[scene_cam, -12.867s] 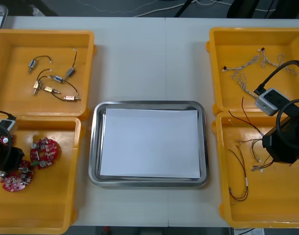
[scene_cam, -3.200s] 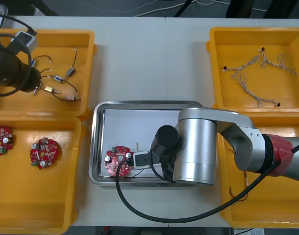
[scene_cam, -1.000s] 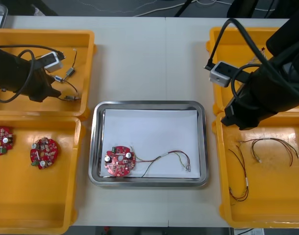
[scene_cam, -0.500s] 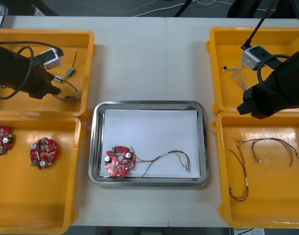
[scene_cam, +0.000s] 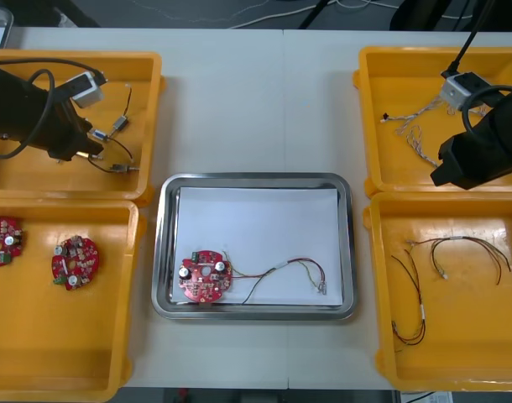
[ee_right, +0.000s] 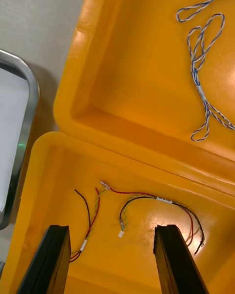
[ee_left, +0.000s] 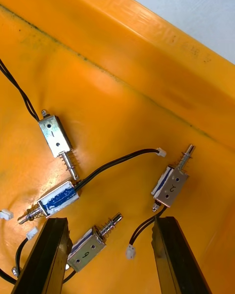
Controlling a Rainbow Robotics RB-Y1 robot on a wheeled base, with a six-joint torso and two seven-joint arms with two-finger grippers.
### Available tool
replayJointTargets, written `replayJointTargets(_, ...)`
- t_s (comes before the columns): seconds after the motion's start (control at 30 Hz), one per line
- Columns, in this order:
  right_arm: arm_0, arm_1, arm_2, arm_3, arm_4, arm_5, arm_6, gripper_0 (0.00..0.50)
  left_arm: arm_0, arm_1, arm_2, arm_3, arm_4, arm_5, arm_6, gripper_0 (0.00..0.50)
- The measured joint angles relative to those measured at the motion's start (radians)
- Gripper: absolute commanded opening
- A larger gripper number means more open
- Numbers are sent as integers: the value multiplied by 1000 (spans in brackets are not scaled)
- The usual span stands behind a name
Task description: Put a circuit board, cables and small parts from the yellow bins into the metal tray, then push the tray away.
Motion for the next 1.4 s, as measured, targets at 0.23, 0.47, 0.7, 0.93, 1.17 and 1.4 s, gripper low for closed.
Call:
replayJointTargets(0.23,-73,0,0,151,12,0,18,500,-43,0,-21,65,12,10,0,500)
replayJointTargets(0.47,-126,0,43,260,102,-82,92,500,-58,0,-60,65,12,55,0,500)
replayJointTargets(0.7,-174,0,131,391,133,-204,100,500,-59,0,-78,65,13,91,0,500)
replayJointTargets(0.93,-184,0,160,456,146,-278,139,500,-59,-3,-79,65,-2,96,0,500)
replayJointTargets(1.17,-184,0,160,533,173,-347,245,500,-59,-31,-79,65,-29,61,0,500)
replayJointTargets(1.4,-185,0,176,605,173,-427,265,500,-56,-48,-79,65,-31,34,0,500)
